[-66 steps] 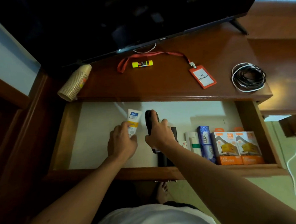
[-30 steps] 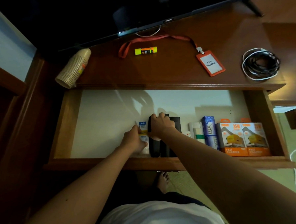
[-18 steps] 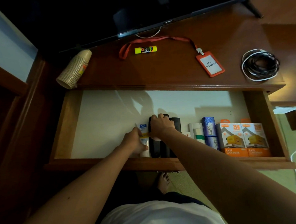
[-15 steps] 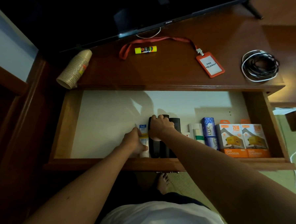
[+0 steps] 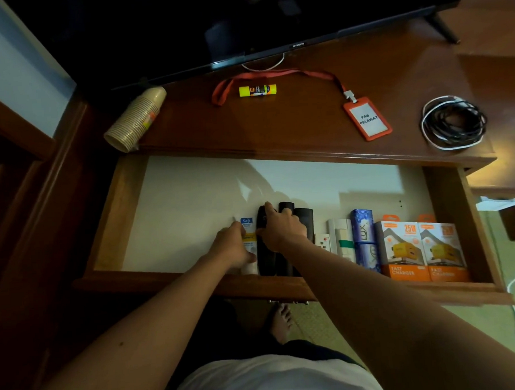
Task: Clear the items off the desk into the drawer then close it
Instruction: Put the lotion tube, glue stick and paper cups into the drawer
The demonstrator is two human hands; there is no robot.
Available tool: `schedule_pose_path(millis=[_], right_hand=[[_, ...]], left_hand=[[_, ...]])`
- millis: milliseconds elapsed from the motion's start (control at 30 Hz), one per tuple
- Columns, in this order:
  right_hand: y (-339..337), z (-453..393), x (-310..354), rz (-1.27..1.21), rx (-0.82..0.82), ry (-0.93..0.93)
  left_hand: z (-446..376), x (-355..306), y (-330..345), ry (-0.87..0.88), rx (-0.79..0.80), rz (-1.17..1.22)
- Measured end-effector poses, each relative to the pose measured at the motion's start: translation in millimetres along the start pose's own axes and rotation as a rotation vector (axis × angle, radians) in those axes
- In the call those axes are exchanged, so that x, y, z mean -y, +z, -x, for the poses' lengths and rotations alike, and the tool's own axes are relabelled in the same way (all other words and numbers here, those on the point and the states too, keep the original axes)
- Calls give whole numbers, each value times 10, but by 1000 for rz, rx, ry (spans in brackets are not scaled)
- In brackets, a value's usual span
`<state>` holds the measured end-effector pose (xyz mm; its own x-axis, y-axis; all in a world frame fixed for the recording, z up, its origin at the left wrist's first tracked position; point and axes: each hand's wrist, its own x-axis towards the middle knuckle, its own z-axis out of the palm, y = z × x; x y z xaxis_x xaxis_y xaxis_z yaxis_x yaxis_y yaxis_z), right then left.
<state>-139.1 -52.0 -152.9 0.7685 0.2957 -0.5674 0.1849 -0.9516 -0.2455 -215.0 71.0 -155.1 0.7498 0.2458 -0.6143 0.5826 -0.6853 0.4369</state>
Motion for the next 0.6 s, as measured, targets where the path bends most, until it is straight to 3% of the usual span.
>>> schedule_pose_path(millis=[433,600], right_hand=[[-137,-2,124,-97,-56,78],[-651,-47,519,-243,-277,15]], left_hand=[[-70,8,-247,90,55,-105],[-233,-87,-943,205,-173,-96]])
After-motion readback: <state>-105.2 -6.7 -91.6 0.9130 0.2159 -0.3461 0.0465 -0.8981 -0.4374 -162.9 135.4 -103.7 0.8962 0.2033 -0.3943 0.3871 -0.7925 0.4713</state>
